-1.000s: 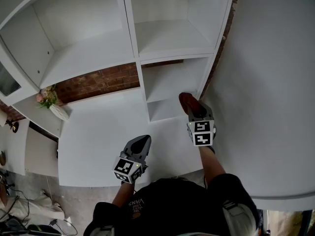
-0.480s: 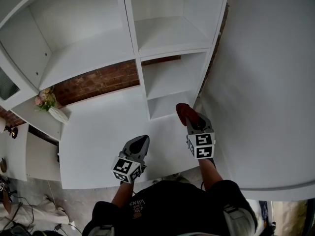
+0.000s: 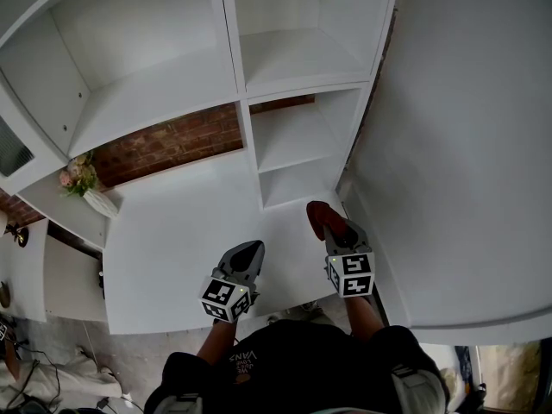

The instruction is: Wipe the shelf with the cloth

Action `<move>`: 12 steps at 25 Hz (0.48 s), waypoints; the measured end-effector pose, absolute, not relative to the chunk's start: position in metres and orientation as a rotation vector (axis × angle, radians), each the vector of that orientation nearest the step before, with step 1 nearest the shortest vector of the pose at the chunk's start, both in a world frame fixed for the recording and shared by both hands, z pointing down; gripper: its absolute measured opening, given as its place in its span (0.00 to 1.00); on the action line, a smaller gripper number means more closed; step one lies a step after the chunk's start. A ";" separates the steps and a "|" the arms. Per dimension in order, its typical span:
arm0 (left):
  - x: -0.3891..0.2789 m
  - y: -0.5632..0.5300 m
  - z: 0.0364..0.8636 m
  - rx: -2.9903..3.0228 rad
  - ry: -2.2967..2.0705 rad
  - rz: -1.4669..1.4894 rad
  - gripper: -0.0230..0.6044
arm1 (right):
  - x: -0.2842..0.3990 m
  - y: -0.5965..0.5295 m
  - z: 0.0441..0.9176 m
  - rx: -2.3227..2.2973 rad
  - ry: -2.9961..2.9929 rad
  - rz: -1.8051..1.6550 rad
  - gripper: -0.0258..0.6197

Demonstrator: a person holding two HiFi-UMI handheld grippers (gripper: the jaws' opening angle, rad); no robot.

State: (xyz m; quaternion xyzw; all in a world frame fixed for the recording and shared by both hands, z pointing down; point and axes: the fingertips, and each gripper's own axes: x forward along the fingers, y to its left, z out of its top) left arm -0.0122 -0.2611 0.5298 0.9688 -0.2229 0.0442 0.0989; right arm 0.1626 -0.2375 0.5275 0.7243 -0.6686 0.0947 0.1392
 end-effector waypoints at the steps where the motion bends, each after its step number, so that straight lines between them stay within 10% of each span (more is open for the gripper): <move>1: -0.012 -0.260 0.531 2.865 -0.655 0.132 0.05 | 0.162 -0.234 0.531 2.094 -1.928 0.285 0.18; 12: -0.012 -0.250 0.540 2.844 -0.658 0.142 0.05 | 0.163 -0.206 0.553 2.092 -1.901 0.372 0.18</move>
